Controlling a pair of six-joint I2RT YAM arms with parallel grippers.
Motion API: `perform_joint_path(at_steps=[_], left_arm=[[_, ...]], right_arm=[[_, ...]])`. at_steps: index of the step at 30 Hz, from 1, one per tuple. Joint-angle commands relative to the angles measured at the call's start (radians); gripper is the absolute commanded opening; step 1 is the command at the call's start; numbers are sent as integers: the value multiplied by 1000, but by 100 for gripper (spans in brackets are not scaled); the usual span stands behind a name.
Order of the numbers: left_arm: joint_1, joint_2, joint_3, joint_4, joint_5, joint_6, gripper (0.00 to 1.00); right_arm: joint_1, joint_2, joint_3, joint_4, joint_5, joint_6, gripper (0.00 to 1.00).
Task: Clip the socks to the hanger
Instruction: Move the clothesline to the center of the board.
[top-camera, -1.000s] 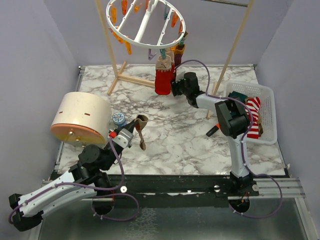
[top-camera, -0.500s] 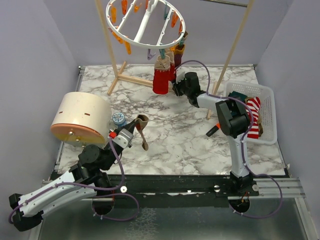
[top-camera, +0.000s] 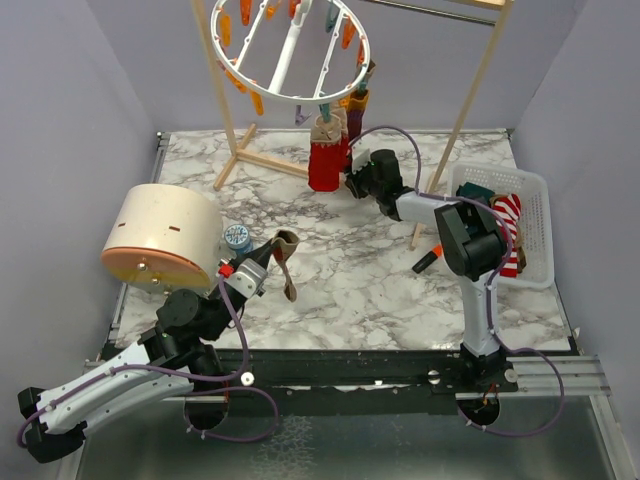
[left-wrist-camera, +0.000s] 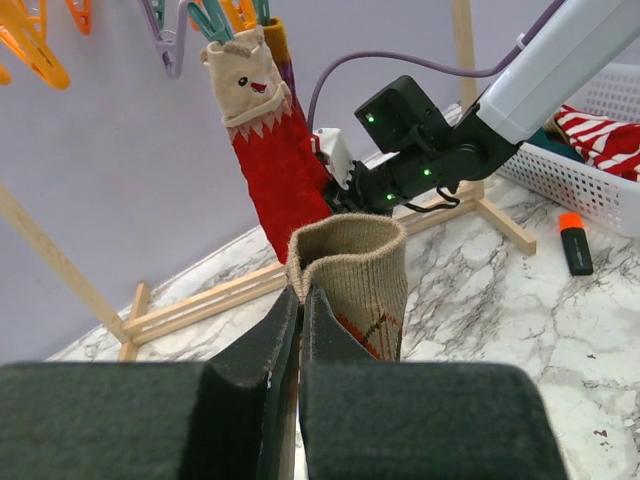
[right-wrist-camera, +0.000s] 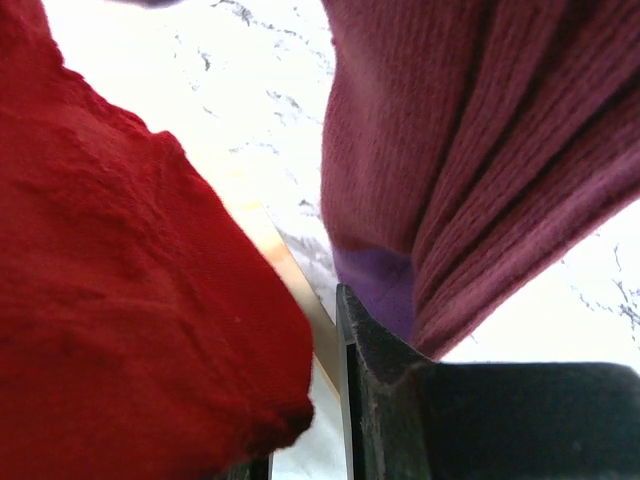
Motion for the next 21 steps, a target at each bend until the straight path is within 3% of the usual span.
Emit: perform_joint_path(at_steps=[1,12,21], left_arm=[[7,-12,-1,18,31,-15,0],[7,-25,2,13,50,-28,0],[8,-17,4,11,64,-34,0]], right_arm=[[5,-23,-95,-155,19,28,22],[6,-131,-254,-121,-19,64,8],[9,-209,-348,-94,-30,97,4]])
